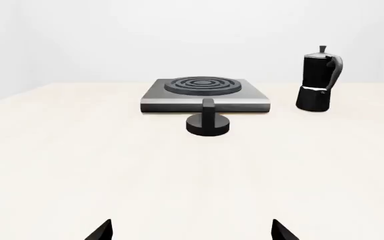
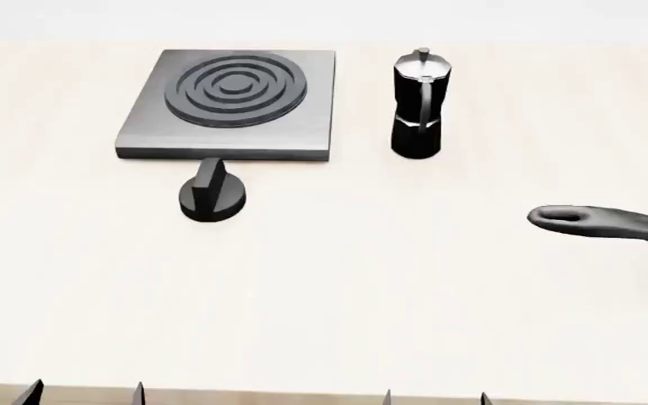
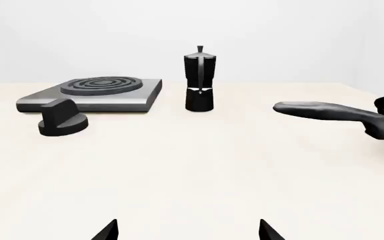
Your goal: Put the moka pot on the stove.
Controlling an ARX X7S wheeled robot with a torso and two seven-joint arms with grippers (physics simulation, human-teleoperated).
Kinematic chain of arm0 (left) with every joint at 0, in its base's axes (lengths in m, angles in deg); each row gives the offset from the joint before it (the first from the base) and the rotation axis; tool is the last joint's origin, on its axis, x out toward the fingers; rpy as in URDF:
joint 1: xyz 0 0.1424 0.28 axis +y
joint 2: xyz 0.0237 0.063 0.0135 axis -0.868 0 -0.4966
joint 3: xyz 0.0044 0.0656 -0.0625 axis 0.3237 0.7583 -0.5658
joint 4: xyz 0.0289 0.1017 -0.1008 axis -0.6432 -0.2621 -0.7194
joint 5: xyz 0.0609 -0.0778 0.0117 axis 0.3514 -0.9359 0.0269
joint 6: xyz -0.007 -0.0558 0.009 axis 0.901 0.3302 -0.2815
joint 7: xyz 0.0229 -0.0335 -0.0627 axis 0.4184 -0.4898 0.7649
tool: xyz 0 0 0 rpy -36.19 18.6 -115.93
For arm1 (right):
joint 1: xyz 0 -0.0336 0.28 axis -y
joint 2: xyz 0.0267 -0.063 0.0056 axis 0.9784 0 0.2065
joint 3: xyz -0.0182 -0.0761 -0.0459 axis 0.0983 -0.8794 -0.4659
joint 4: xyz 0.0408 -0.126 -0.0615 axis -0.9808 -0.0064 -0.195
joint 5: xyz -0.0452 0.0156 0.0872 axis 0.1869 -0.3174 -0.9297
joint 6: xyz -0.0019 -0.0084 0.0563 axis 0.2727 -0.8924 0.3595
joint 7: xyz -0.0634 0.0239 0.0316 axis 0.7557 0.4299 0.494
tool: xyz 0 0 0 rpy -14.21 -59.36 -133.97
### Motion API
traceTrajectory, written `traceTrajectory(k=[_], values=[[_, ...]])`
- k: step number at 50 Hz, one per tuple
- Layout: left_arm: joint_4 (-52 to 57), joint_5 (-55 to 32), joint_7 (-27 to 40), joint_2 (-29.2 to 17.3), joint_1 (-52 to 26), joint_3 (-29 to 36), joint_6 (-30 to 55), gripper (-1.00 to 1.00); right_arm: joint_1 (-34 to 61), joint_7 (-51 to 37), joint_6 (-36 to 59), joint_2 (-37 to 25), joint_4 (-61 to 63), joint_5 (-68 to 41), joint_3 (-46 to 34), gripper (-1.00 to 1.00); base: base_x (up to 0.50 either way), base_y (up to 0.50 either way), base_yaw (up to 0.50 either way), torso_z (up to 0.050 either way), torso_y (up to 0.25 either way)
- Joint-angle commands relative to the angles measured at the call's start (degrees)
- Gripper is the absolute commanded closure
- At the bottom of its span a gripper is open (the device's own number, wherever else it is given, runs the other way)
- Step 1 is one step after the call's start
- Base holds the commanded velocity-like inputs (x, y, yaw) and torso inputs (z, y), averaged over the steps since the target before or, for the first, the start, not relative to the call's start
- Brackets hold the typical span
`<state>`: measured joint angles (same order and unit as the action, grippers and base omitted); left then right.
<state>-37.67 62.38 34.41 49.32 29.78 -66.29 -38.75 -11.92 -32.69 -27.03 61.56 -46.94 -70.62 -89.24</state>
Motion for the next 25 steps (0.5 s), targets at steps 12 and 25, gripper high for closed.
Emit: traceTrajectory(k=[12, 25], values=[[0.1, -3.9, 1.9, -2.5, 0.3, 2.6, -0.3, -1.0, 0.6, -2.3, -0.2, -2.3, -1.5, -2.6, -3.5, -1.0, 0.0, 0.0, 0.0, 0.0, 0.0], [4.0, -6.5, 3.3, -3.7, 1.0, 3.3, 0.5, -1.0, 0.3, -4.2, -0.1, -3.7, -0.7, -3.2, -5.3, -1.0, 0.0, 0.0, 0.0, 0.0, 0.0]])
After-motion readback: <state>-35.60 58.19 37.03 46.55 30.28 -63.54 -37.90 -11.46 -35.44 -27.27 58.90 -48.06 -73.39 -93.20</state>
